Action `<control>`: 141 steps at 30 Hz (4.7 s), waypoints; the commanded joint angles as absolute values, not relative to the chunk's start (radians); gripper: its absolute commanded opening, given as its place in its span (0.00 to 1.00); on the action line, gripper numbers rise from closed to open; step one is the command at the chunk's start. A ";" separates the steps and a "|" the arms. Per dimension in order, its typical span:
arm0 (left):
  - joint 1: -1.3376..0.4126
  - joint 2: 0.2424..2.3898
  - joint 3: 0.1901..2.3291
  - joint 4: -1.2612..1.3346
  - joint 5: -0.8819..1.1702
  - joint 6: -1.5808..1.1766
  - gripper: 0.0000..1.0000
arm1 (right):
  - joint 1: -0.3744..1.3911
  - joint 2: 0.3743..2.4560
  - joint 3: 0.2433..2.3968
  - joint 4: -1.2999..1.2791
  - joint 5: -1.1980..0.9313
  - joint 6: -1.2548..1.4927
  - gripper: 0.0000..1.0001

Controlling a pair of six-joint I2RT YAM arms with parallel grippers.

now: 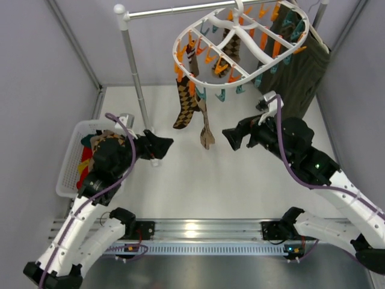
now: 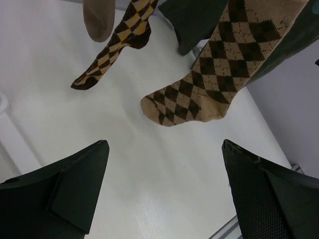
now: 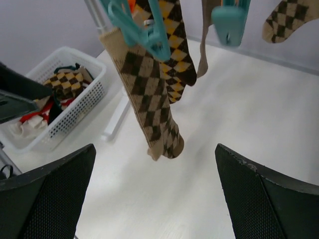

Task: Remove the socks clipped to the hanger

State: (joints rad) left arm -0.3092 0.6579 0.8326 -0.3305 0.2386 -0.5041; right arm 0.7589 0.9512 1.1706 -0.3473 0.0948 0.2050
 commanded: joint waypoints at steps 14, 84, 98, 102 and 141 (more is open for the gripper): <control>-1.057 1.115 0.839 0.267 -0.615 -0.250 0.98 | 0.762 0.575 0.749 -0.252 -0.037 0.298 0.99; -1.129 1.549 0.969 0.595 -1.026 -0.106 0.00 | 1.103 1.675 2.023 -0.638 0.982 0.137 0.75; -1.129 1.511 0.937 0.595 -1.005 -0.118 0.00 | 1.092 1.667 1.921 -0.390 1.124 0.023 0.56; -1.129 1.522 0.939 0.595 -1.003 -0.129 0.00 | 1.094 1.666 1.916 -0.350 1.149 0.011 0.52; -0.728 0.720 0.724 -0.491 -0.856 -0.727 0.02 | 1.075 1.372 1.651 -0.462 0.430 0.195 0.99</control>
